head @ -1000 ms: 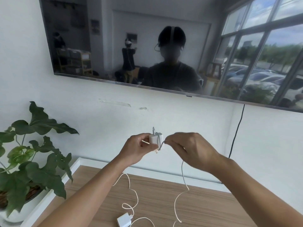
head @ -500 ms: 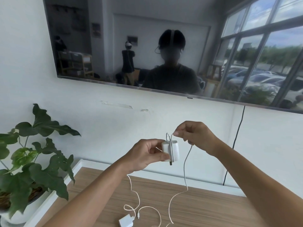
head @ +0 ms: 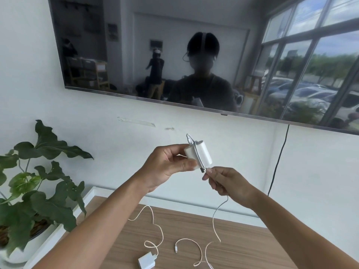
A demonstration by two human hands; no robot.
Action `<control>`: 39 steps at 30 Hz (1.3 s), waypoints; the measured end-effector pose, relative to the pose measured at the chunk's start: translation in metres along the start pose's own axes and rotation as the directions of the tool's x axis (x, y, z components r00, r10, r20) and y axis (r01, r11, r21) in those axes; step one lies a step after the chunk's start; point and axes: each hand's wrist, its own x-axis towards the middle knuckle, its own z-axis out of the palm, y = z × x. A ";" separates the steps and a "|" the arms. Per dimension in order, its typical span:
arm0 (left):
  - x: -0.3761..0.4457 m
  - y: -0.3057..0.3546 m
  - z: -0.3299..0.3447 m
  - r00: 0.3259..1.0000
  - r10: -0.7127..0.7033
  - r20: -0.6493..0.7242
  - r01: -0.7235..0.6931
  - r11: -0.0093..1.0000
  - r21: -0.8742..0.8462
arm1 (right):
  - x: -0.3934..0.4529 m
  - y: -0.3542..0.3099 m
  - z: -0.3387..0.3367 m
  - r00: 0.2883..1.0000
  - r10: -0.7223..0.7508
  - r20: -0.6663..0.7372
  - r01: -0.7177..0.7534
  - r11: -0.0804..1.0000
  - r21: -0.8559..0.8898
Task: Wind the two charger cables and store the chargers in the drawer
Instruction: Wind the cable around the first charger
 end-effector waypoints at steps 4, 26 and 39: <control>0.002 -0.005 -0.002 0.995 0.017 -0.096 -0.021 0.999 -0.044 | -0.014 0.007 0.003 0.999 0.041 0.001 -0.041 0.988 -0.148; 0.017 -0.044 -0.029 0.970 -0.084 -0.229 0.134 0.969 0.210 | -0.050 -0.049 -0.024 0.770 -0.575 0.275 0.533 0.344 -0.773; 0.010 -0.046 -0.007 0.974 -0.223 0.037 0.185 0.883 0.431 | -0.005 -0.069 -0.024 0.785 -0.604 0.137 0.475 0.445 -0.759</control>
